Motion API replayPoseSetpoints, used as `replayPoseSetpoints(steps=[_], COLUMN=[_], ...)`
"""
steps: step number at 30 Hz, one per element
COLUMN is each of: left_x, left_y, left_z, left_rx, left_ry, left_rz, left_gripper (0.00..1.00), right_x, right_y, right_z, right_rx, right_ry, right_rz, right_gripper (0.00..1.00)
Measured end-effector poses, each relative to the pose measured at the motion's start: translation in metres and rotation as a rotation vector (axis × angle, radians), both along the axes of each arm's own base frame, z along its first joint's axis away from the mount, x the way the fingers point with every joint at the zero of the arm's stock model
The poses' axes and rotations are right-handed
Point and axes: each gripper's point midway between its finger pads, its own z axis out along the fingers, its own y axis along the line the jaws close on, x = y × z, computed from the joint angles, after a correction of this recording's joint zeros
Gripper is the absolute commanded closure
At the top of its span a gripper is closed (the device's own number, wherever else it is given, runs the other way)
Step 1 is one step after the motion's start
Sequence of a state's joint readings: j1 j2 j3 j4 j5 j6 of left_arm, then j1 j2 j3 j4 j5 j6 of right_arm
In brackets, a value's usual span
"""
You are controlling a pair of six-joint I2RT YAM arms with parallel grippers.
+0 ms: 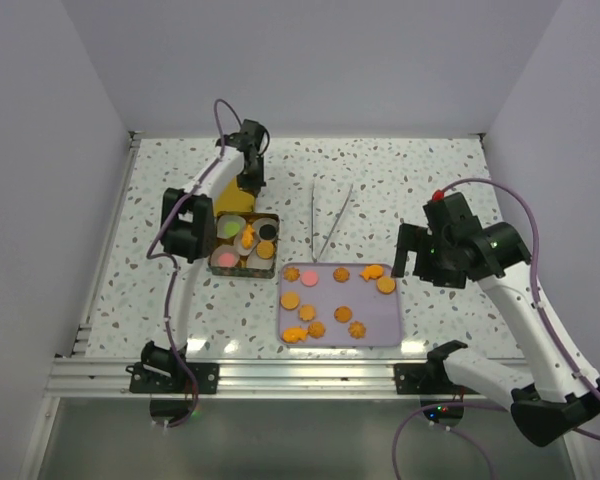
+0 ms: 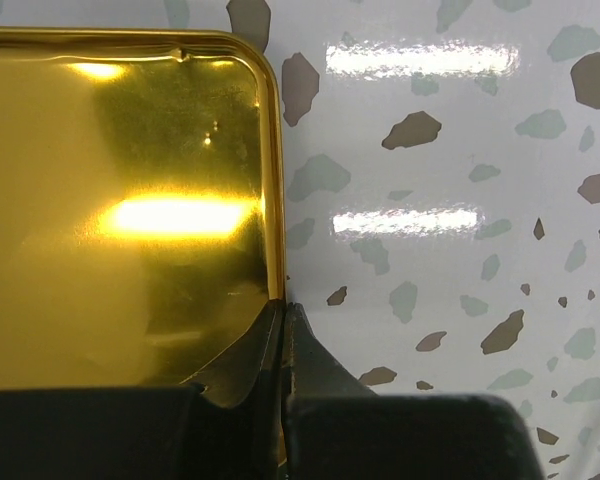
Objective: Pack the cookies
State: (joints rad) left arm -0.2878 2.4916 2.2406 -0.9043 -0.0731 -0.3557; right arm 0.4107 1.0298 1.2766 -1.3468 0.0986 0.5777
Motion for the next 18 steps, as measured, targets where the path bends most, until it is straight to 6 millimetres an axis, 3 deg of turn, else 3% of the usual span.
replayPoseSetpoints(steps=[4, 8, 12, 16, 18], left_x=[0.001, 0.008, 0.015, 0.012, -0.001], left_y=[-0.001, -0.002, 0.0, 0.004, 0.008], left_z=[0.008, 0.042, 0.102, 0.184, 0.231], left_rx=[-0.026, -0.09, -0.169, -0.242, -0.277], left_ry=[-0.009, -0.064, -0.173, -0.325, -0.412], left_rz=[-0.002, -0.005, -0.007, -0.019, -0.03], left_gripper=[1.0, 1.0, 1.0, 1.0, 1.0], right_x=[-0.005, -0.002, 0.017, 0.031, 0.036], right_y=[0.005, 0.005, 0.009, 0.018, 0.027], right_z=[-0.01, -0.01, 0.007, 0.022, 0.026], right_rx=[0.023, 0.012, 0.002, 0.024, 0.062], right_ry=[0.046, 0.062, 0.025, -0.002, -0.005], right_rz=[-0.017, -0.023, -0.017, 0.011, 0.031], right_gripper=[0.01, 0.01, 0.01, 0.01, 0.01])
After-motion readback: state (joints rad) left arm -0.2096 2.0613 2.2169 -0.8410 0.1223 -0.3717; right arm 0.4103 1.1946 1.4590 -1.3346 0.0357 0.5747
